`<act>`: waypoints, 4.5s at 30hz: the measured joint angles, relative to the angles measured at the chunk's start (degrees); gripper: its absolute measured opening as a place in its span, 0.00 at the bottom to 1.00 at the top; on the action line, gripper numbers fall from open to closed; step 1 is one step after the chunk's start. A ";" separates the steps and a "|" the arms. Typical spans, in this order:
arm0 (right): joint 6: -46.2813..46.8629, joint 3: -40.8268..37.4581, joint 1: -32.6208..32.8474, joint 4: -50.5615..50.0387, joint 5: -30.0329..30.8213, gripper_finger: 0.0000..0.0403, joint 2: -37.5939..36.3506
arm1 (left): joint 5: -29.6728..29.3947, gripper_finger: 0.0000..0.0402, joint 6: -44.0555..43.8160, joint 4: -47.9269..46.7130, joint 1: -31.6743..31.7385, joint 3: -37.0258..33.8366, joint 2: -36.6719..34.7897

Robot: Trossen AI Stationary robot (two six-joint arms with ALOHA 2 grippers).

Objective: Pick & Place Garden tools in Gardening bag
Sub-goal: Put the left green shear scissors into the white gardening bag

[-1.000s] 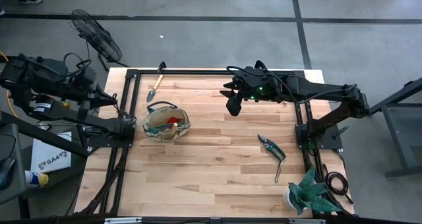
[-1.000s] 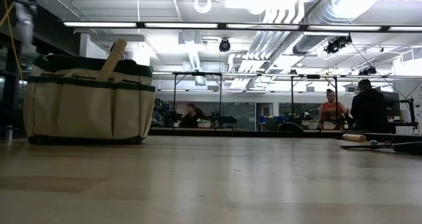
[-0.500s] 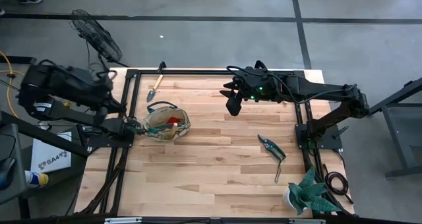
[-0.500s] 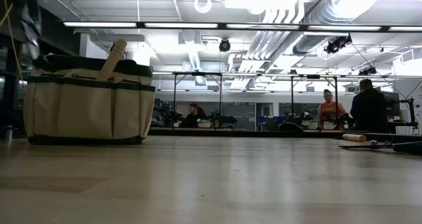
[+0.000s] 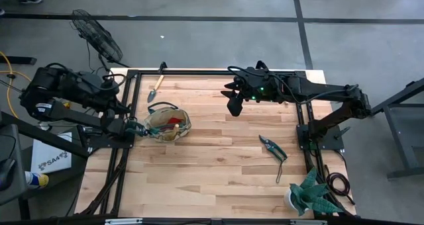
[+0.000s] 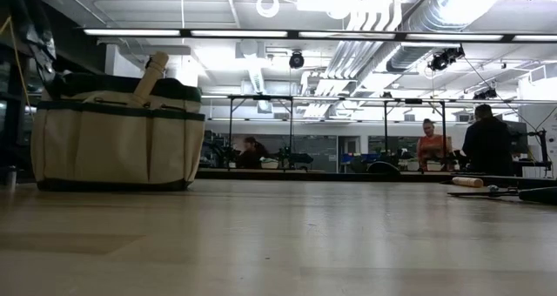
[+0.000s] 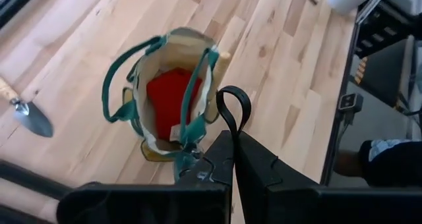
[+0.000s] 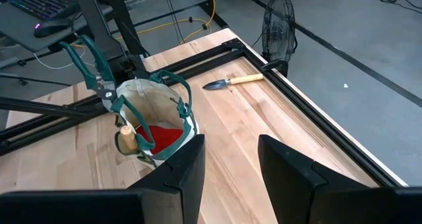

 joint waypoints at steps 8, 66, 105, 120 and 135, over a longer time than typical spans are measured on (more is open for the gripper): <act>-0.13 0.09 0.00 0.00 0.00 0.33 0.00 | -0.75 0.00 -0.25 0.07 0.00 5.85 -0.55; -0.02 0.04 0.00 -0.01 0.04 0.33 0.00 | -6.00 0.00 4.69 0.07 0.00 -2.25 3.18; -0.22 0.02 0.00 -0.13 0.02 0.33 0.00 | -4.79 0.00 16.26 0.07 0.02 -10.07 5.92; -0.24 0.02 0.00 -0.22 0.02 0.33 0.00 | -13.85 0.00 14.01 1.15 0.02 -12.30 5.87; -0.24 0.02 0.00 -0.26 0.00 0.33 0.00 | -21.52 0.00 7.02 0.01 0.02 -12.34 7.72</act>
